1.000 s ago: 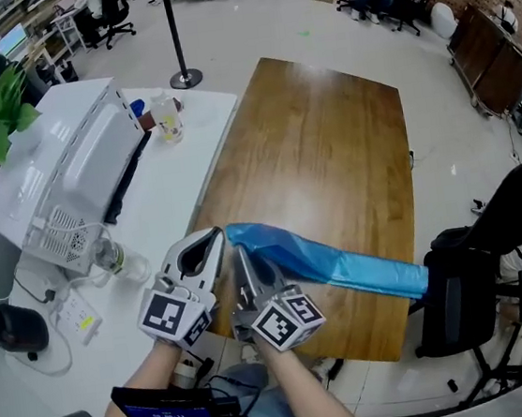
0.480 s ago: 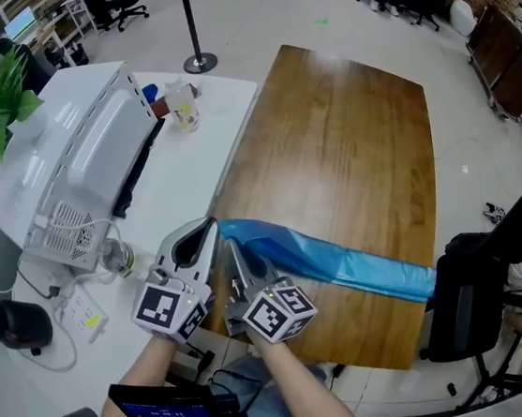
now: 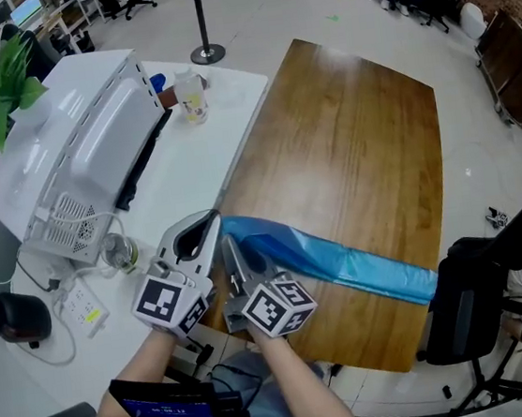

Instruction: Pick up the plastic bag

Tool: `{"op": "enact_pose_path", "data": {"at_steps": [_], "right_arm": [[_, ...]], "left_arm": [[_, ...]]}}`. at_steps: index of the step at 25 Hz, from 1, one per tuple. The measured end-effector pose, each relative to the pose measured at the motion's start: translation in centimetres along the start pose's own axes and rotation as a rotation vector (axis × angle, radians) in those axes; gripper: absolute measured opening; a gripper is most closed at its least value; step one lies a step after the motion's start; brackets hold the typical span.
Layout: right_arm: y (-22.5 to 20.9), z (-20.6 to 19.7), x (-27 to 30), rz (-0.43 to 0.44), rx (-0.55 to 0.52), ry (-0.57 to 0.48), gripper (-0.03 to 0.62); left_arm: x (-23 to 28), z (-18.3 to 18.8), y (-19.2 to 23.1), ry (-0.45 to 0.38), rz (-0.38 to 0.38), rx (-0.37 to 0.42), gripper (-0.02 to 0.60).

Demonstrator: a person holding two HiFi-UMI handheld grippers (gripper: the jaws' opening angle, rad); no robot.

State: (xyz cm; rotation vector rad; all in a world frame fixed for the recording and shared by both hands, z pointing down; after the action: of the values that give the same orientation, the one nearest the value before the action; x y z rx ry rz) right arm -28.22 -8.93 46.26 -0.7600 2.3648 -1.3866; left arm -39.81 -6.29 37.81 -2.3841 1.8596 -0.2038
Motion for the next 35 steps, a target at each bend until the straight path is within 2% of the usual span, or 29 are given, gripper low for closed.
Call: {"op": "enact_pose_path", "data": {"at_steps": [2,4,5,8,10,22,26,30,33,35], "right_arm": [[0.0,-0.3,0.0,0.000,0.009,0.012,0.041],[0.1,-0.5,0.0,0.002,0.025,0.027,0.131],[0.2,-0.7,0.0,0.004,0.031,0.034,0.153],[0.4,-1.0,0.0,0.007,0.031,0.049,0.153],[0.6,-1.2,-0.1,0.011,0.032,0.053,0.179],[0.9,-0.4,-1.3,0.015,0.021,0.028,0.179],[1.2,0.2,-2.0,0.025,-0.013,0.016,0.178],[1.5,1.4,-3.2,0.019,-0.068,-0.001,0.128],[1.7,2.7,-4.2,0.009,-0.105,-0.020,0.118],[1.8,3.8,-5.3,-0.006,-0.134,-0.044,0.073]], "left_arm": [[-0.1,0.0,0.1,-0.001,0.003,-0.001,0.018],[-0.1,0.1,0.1,-0.002,0.003,-0.001,0.018],[-0.2,0.1,0.1,-0.002,0.004,-0.001,0.018],[-0.4,0.1,0.1,-0.004,0.008,-0.003,0.018],[-0.6,0.1,0.3,-0.005,0.014,-0.004,0.018],[-0.7,0.7,-0.7,-0.013,0.001,-0.001,0.019],[-0.6,1.0,-1.1,-0.020,-0.008,0.000,0.018],[-0.2,1.4,-1.9,-0.031,-0.030,-0.008,0.018],[0.4,1.9,-2.8,-0.041,-0.055,-0.014,0.018],[1.0,2.3,-3.8,-0.052,-0.080,-0.020,0.018]]}}
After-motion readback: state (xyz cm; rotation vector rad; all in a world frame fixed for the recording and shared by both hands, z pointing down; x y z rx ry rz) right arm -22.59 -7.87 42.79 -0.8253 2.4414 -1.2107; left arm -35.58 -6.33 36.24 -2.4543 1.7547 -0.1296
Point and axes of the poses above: the fingertips, and each gripper's own axes: x forward along the fingers, y to its left, z out of its top, the point moved 8 cm from there along -x, backward along the fingers, and after that the axes turned 11 degrees about x, right-handed, at the moved point
